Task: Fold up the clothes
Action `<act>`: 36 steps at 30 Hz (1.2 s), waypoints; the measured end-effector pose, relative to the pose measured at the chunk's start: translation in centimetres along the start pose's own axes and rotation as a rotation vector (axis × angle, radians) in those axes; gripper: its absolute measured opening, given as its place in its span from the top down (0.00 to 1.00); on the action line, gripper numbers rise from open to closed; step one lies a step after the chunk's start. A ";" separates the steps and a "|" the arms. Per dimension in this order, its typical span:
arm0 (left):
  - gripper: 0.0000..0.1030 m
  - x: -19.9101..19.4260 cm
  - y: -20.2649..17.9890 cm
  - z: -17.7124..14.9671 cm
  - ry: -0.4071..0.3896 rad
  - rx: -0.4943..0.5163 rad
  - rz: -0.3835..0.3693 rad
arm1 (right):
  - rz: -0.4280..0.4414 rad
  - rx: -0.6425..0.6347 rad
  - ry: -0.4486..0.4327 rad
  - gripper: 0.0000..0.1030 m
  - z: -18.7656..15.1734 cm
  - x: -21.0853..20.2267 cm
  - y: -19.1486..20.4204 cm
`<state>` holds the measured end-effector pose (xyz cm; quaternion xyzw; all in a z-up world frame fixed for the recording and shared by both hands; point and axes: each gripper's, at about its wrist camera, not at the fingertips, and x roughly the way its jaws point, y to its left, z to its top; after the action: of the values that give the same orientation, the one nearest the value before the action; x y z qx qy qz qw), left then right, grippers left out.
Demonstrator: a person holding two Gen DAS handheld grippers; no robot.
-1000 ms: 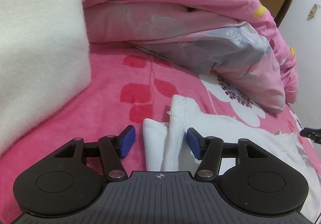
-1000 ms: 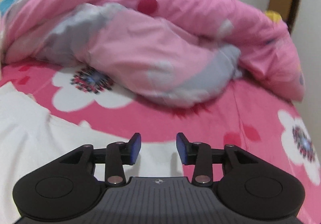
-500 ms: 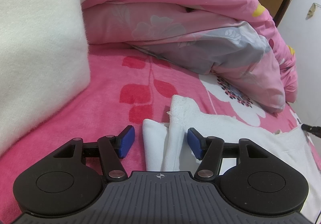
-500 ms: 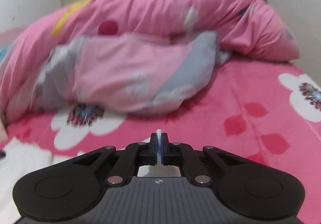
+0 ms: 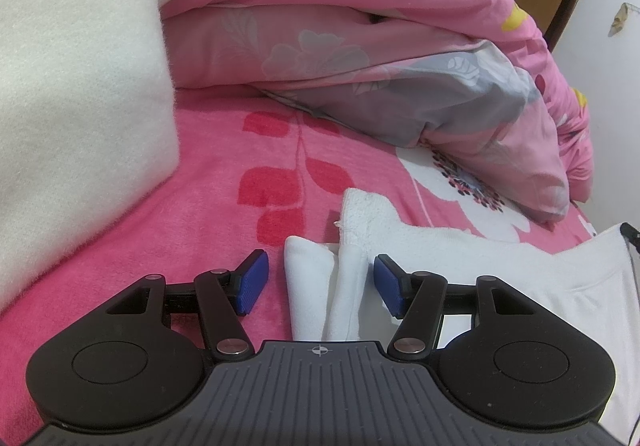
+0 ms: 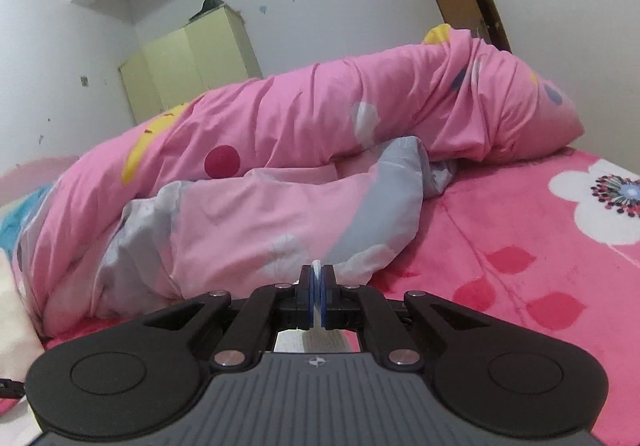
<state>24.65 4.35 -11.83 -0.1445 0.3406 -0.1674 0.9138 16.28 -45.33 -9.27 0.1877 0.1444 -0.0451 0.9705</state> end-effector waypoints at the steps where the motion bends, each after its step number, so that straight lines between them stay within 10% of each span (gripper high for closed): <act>1: 0.43 0.0 0.0 0.0 0.000 0.000 0.000 | -0.003 0.011 0.004 0.98 -0.2 0.2 -0.3; 9: 0.43 0.0 -0.1 0.0 -0.001 0.005 0.005 | -0.020 0.044 0.002 0.98 -1.0 0.9 -0.9; 15: 0.43 0.0 -0.2 0.0 0.001 0.013 0.010 | -0.335 0.001 0.172 0.95 -1.0 2.8 -2.2; 17: 0.43 0.1 -0.2 0.1 0.000 0.014 0.011 | -0.230 0.001 0.152 0.95 -0.5 1.7 -0.3; 24: 0.43 0.0 -0.3 0.0 0.000 0.019 0.017 | 0.292 -0.222 0.502 0.94 -2.9 4.7 11.9; 28: 0.43 0.0 -0.3 0.1 0.001 0.017 0.016 | 0.234 -0.231 0.672 1.00 -5.7 10.0 12.9; 33: 0.43 0.1 -0.3 0.1 0.003 0.012 0.013 | -0.005 -0.227 0.493 0.94 -2.6 10.4 11.7; 36: 0.43 0.1 -0.3 0.2 0.004 0.011 0.014 | 0.040 -0.178 0.461 0.93 -1.3 8.0 10.7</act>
<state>24.75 4.11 -11.67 -0.1366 0.3426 -0.1632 0.9150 25.09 -35.23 -9.05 0.1097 0.3616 0.0311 0.9253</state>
